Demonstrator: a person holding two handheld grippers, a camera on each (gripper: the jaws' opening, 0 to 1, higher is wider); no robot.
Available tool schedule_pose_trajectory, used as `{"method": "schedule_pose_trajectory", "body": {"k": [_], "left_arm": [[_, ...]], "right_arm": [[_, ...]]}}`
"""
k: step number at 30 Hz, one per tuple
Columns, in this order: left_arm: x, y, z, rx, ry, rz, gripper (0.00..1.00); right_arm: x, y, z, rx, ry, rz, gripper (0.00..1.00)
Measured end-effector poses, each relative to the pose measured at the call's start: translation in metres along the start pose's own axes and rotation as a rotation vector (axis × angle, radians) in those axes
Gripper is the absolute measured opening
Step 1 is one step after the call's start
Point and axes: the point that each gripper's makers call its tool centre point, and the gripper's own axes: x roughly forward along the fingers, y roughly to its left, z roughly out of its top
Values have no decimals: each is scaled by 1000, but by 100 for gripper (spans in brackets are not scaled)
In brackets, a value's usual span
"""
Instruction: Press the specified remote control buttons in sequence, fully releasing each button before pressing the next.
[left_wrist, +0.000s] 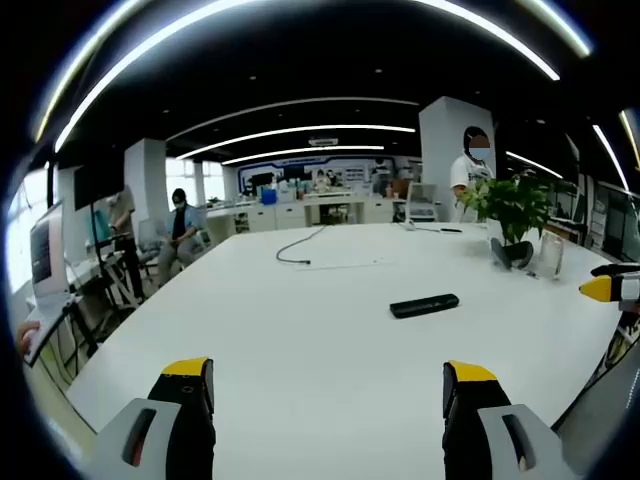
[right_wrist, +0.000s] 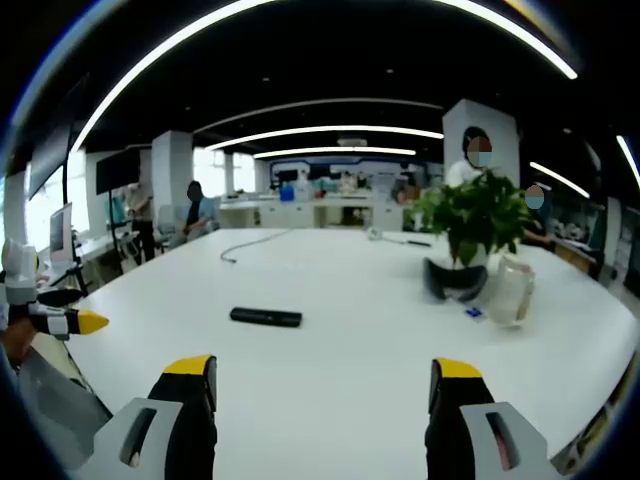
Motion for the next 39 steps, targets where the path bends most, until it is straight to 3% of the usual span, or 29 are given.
{"method": "schedule_pose_trajectory", "body": {"k": [39], "left_arm": [[4,-10,-9,46,46,-38,97]], "right_arm": [[2,2,-5,-11,27,10,83]]}}
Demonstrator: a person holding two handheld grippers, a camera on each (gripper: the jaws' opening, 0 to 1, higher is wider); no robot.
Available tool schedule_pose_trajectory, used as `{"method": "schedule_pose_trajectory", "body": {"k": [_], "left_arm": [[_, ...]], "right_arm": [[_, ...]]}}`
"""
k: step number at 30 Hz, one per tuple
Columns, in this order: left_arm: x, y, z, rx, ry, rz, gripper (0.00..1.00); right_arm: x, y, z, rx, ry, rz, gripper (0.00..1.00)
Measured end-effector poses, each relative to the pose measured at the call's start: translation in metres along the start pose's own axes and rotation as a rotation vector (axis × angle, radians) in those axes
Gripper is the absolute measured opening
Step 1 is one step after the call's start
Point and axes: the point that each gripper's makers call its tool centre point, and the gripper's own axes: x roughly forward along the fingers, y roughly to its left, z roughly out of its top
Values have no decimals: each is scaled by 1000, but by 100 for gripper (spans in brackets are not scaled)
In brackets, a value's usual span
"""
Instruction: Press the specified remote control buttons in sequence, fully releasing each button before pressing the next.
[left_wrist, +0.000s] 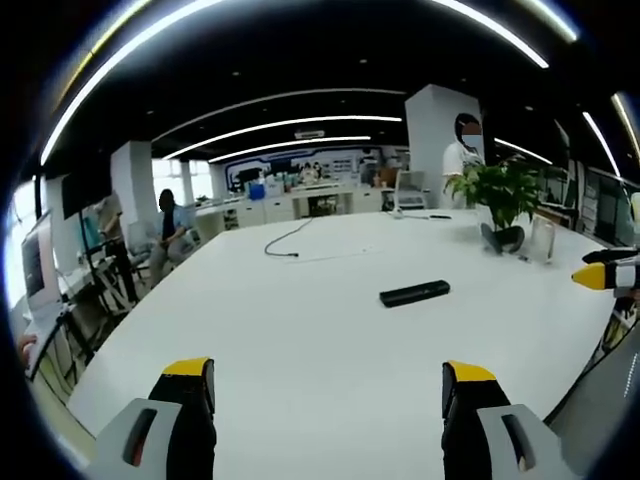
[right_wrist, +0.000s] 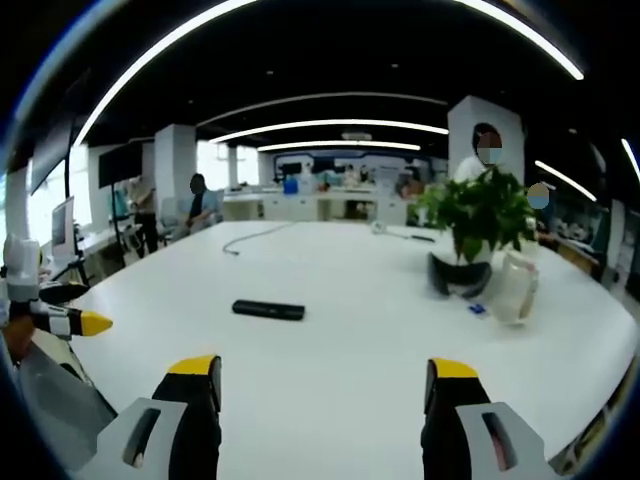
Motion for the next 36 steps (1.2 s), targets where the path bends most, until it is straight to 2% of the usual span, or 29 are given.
{"method": "schedule_pose_trajectory", "body": {"k": [11,29,31,34,36], "left_arm": [[1,-4,-2,18,14,-13,97],[7,-23,-9,90,68,-95,97],[9,-26,-9,102,75,-109,97],[15,-35,-8,106,97,-164,97],[18,-39,-4,116,83,-186,97]], "right_arm": [[0,-1,0,10,-5,1,82],[-1,2,1,17,-10,18,80],[-1,1,1,20,-9,17,80],[-1,1,2,24,-11,18,80],[-1,1,2,26,-11,19,80]]}}
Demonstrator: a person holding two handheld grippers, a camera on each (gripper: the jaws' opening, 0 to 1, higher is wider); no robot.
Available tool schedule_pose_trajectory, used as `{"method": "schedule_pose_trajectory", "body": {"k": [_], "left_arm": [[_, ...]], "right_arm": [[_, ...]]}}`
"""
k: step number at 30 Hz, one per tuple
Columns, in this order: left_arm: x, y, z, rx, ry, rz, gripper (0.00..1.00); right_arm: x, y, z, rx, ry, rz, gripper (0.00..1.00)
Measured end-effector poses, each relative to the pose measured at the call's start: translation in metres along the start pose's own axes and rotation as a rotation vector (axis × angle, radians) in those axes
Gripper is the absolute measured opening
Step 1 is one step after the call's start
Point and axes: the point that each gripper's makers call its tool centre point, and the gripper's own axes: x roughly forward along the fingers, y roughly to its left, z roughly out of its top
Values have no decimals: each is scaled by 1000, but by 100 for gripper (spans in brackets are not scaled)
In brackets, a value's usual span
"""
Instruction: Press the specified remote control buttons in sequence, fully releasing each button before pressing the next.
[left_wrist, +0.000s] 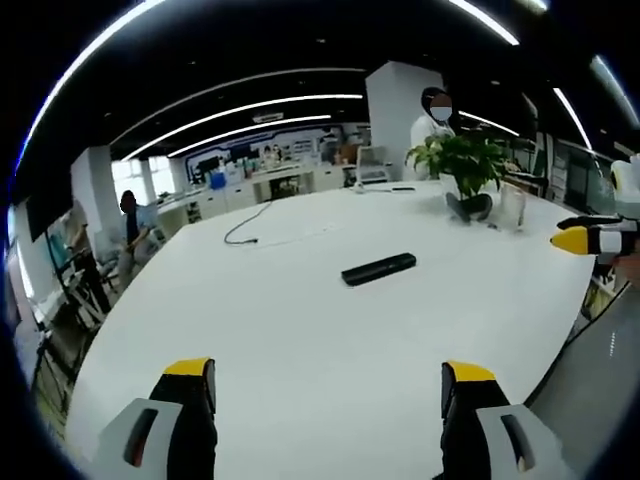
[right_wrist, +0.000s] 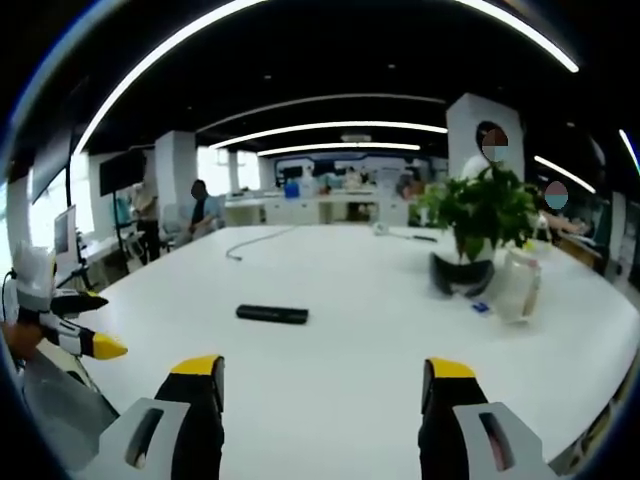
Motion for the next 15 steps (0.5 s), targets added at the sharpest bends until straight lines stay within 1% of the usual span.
{"method": "schedule_pose_trajectory", "body": {"k": [5,7,10,15], "left_arm": [[16,-2,3,71,31,-22,96],[23,-3,4,85,39,-40,96],[33,-4,2,109,74,-65,95],[48,-4,7,138,95,-97,92]], "right_arm": [[0,-1,-1,3,5,-2,79],[1,-1,-1,5,6,-3,79],[1,-1,-2,5,10,-1,79],[1,-1,-2,6,14,-2,78]]}}
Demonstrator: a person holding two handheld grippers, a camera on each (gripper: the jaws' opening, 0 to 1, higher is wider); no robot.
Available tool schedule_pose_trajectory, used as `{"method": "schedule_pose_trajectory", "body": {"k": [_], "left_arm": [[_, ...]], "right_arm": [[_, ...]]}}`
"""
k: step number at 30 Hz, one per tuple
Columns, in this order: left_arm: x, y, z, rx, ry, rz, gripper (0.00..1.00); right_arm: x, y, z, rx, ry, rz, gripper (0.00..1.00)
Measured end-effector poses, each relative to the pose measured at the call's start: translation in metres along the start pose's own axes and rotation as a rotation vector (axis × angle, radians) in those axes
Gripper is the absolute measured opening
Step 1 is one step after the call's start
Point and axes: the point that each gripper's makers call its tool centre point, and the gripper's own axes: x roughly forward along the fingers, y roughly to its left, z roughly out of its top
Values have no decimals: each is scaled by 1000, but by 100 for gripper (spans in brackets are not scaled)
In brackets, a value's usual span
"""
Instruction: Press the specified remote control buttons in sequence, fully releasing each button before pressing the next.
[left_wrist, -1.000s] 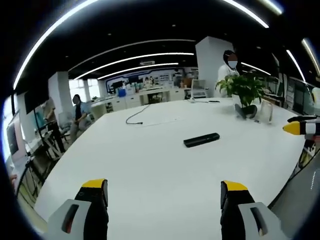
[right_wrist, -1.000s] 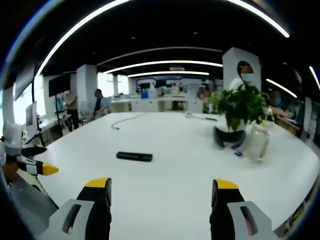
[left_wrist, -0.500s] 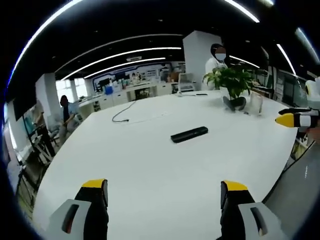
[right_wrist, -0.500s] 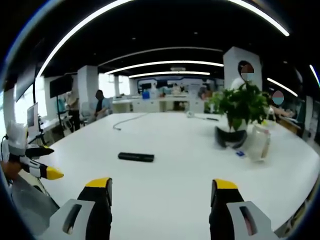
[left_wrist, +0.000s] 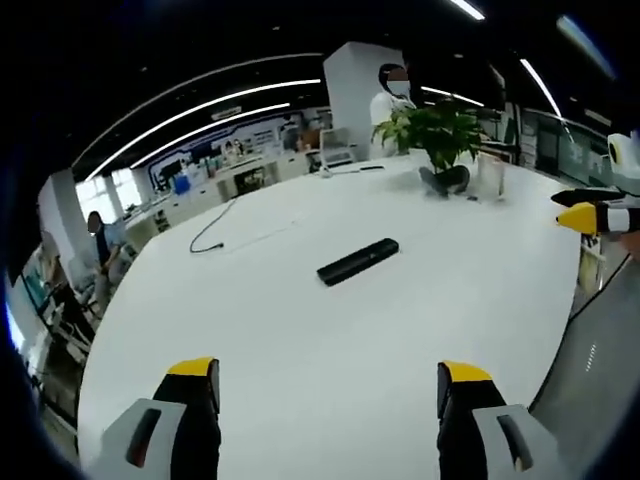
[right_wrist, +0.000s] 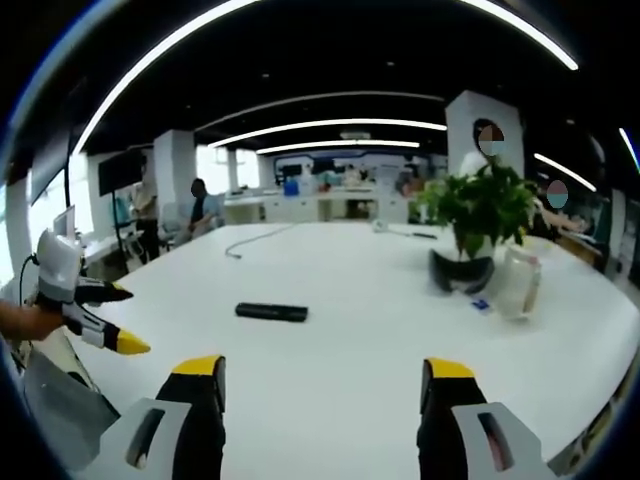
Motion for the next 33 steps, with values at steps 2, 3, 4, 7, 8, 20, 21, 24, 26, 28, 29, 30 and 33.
{"method": "schedule_pose_trajectory", "body": {"k": [2,3,4,7,8,20,21,24,26,28,29,30,33], "left_arm": [[5,0,3,14,9,-10,91],[8,1,6,23,11,-15,91],[10,1,8,28,11,-18,90],[19,2,20,55,6,-33,88],[22,2,23,63,7,-40,88],[55,-1,52,151,24,-102,83],[57,-1,54,158,27,-105,83],[66,-2,61,184,27,-117,80],[72,-2,64,203,35,-127,76],[78,-2,66,221,45,-128,76],[81,-2,66,226,50,-133,76],[83,-2,67,229,55,-140,75],[94,-2,71,255,73,-160,72]], "right_arm": [[0,0,0,2,0,0,78],[0,0,0,2,0,0,78],[0,-1,0,2,1,0,78],[0,0,0,1,0,1,78],[0,0,0,1,3,1,78],[1,0,-2,4,12,6,75],[1,0,-2,4,12,6,75],[1,0,-3,5,14,5,75],[1,0,-3,9,15,7,74],[1,0,-3,10,15,7,74],[1,0,-3,11,16,6,74],[1,-1,-3,11,17,5,74],[2,-1,-4,11,24,4,74]]}}
